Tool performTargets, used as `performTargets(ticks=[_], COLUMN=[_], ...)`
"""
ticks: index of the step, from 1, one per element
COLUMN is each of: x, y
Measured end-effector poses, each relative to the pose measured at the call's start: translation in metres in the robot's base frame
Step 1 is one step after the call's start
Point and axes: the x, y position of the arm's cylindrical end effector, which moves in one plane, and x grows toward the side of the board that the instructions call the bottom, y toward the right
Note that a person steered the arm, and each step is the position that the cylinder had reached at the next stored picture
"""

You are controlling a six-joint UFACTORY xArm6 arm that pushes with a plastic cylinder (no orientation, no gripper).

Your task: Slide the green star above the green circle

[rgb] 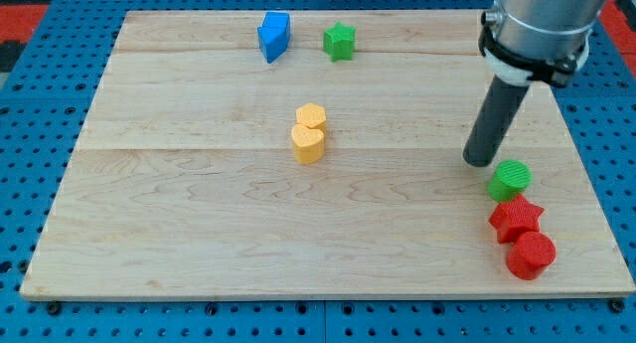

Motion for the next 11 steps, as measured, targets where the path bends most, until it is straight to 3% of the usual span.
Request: performTargets(ticks=[1, 3, 5, 6, 9, 11], x=[-0.049, -0.108, -0.225, -0.192, -0.062, -0.093], y=[-0.01, -0.16, -0.18, -0.112, -0.018, -0.011])
